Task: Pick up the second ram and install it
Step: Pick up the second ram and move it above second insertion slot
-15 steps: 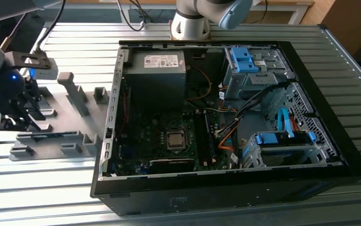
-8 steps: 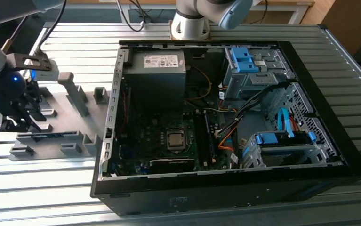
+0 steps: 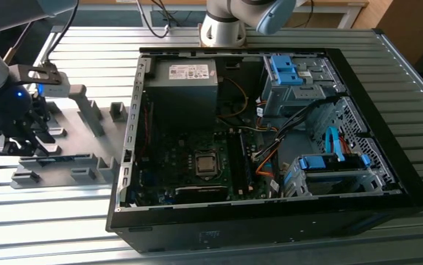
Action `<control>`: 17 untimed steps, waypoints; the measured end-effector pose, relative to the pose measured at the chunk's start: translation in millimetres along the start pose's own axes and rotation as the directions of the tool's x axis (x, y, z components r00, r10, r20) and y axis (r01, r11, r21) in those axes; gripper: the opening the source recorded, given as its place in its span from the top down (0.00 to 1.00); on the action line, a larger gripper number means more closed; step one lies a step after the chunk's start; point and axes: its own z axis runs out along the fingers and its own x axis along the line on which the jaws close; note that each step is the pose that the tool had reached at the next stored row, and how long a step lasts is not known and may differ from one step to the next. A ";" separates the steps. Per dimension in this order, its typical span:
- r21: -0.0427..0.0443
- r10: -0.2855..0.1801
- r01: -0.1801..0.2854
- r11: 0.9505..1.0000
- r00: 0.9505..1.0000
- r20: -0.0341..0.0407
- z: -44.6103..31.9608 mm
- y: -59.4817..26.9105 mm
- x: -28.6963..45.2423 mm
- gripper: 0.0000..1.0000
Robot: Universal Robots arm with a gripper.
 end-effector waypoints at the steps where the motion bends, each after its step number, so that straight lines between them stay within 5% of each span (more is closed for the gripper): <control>1: 0.000 0.000 0.000 1.000 1.000 0.000 0.6 0.0 0.0 0.63; 17: 0.000 0.000 0.000 1.000 1.000 0.000 6.7 -0.1 0.1 0.63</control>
